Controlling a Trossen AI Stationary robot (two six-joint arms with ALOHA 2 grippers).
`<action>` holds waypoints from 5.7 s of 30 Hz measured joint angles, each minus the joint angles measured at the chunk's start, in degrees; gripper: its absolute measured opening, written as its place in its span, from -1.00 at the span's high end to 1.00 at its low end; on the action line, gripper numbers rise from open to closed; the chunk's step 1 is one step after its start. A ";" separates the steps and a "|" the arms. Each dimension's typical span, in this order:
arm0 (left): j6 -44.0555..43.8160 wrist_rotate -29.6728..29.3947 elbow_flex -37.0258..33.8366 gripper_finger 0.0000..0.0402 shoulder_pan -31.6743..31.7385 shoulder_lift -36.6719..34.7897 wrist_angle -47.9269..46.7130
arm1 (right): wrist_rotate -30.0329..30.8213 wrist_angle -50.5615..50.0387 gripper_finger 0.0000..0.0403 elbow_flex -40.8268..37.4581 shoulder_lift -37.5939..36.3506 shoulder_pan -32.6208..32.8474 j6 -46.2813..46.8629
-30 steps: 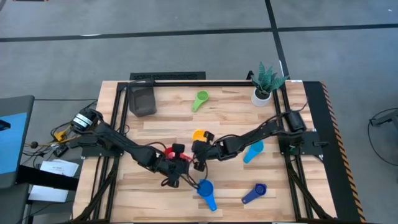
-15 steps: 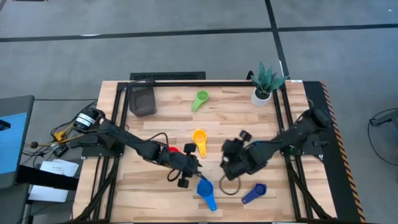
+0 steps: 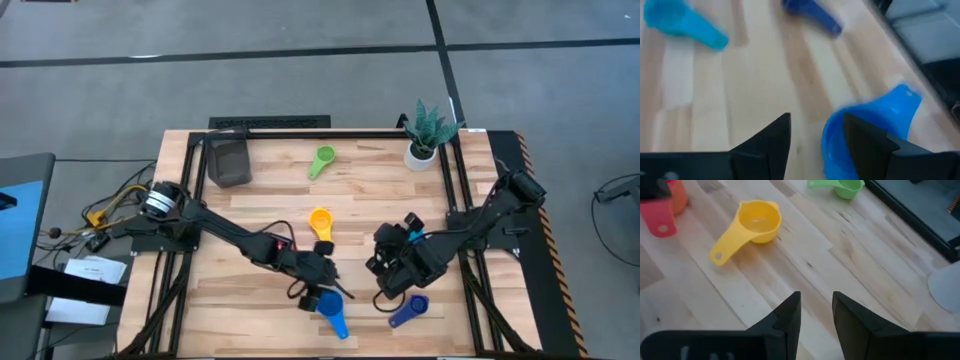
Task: Nest measuring cups in basket
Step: Stack the blue measuring cup on top of the orange measuring cup, then stack the yellow measuring cup on top of the blue measuring cup
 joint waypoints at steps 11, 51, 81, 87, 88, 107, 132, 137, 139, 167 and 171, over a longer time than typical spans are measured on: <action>0.38 4.04 2.36 0.16 1.07 4.94 -0.78 | -0.09 3.19 0.34 -1.34 0.07 -0.72 0.16; -20.32 -24.96 -6.36 0.98 -2.37 -15.57 -22.64 | 2.18 6.12 0.41 -1.96 0.04 -2.56 -0.33; -50.82 -35.01 -31.43 0.99 -2.23 -42.27 -30.13 | 4.46 9.22 0.41 -1.94 0.04 -6.25 -6.04; -53.69 -34.10 -31.43 0.99 -2.31 -40.95 -28.50 | 4.48 9.89 0.41 -1.94 0.04 -6.25 -6.62; -53.67 -33.65 -31.43 0.99 -2.59 -40.59 -28.24 | 4.48 9.97 0.41 -1.94 0.04 -6.25 -6.66; -54.50 -27.51 -31.43 0.97 -5.27 -35.39 -23.16 | 4.26 10.18 0.41 -1.92 0.06 -6.23 -6.64; -45.88 -29.61 -26.98 0.36 -5.25 -35.67 -28.17 | -3.21 8.56 0.41 -1.90 0.04 -6.10 -10.58; -36.53 -30.18 -26.90 0.39 -4.83 -35.35 -21.14 | -8.21 3.74 0.41 -1.90 0.05 -5.82 -9.01; -34.19 -29.83 -26.88 0.40 -4.66 -34.84 -18.89 | -8.99 1.21 0.41 -1.90 0.06 -5.34 -6.82; -17.93 -27.15 -26.90 0.42 -3.59 -23.61 2.81 | -29.03 -23.69 0.58 -10.19 0.04 5.46 48.05; -16.81 -27.25 -26.90 0.42 -3.98 -23.61 2.68 | -32.31 -21.58 0.48 -12.65 0.02 4.34 48.79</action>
